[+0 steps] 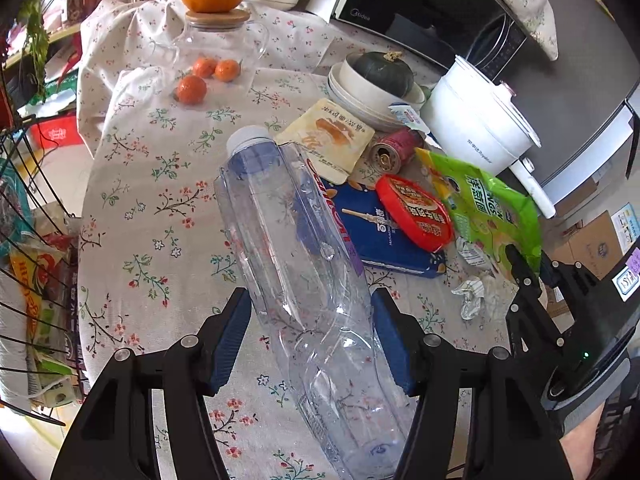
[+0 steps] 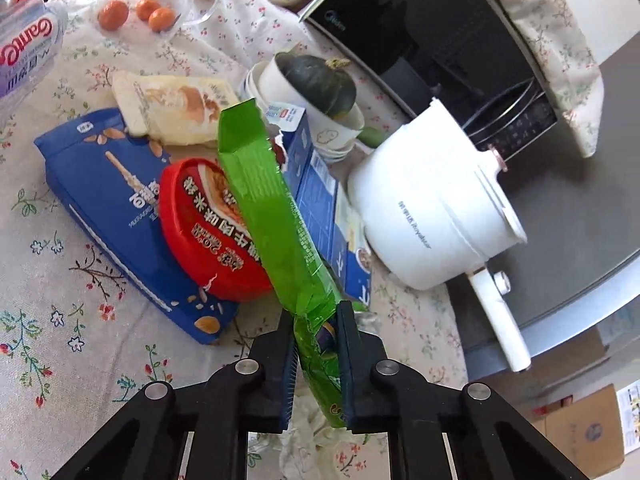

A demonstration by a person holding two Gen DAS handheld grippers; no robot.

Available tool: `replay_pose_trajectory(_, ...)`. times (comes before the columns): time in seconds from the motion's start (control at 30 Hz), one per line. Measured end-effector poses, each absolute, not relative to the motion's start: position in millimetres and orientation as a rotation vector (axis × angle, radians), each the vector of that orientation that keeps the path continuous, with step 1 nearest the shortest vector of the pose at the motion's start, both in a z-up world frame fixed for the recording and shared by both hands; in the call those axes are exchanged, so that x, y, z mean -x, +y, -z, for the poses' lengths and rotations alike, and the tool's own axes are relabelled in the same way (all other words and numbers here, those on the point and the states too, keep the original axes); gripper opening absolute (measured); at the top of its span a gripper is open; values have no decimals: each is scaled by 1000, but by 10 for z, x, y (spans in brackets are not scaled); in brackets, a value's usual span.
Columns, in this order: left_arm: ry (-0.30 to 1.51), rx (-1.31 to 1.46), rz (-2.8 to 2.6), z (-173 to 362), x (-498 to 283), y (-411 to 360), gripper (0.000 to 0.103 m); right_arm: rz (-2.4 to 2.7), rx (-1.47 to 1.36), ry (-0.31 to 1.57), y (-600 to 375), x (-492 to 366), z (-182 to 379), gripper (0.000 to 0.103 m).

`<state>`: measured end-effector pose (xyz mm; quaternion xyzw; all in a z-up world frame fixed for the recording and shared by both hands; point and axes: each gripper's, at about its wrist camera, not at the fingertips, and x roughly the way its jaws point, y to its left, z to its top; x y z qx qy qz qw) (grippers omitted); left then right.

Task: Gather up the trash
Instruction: 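Grasp the clear water bottle with the left gripper while the right grasps the green bag, then carry the bottle and green bag over the bin and release both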

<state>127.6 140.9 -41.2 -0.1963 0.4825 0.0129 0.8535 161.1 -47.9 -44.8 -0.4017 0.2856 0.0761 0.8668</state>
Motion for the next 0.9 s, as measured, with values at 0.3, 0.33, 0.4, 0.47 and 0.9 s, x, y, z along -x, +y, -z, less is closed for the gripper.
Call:
replay_pose_trajectory(0.3, 961, 396, 15, 243, -1174, 1257, 65, -213, 702, 529, -654, -1302, -60, 8)
replay_pose_trajectory(0.33, 959, 394, 18, 235, -1167, 1238, 65, -222, 682, 527, -695, -1278, -98, 8)
replay_pose_trajectory(0.4, 958, 392, 30, 226, -1163, 1201, 65, -237, 644, 516, -768, -1228, -197, 7)
replay_pose_trajectory(0.47, 953, 391, 43, 211, -1165, 1154, 65, -241, 618, 489, -831, -1142, -294, 7)
replay_pose_trajectory(0.9, 916, 336, 182, 75, -1187, 585, 64, -193, 330, 533, -1813, -941, -680, 7)
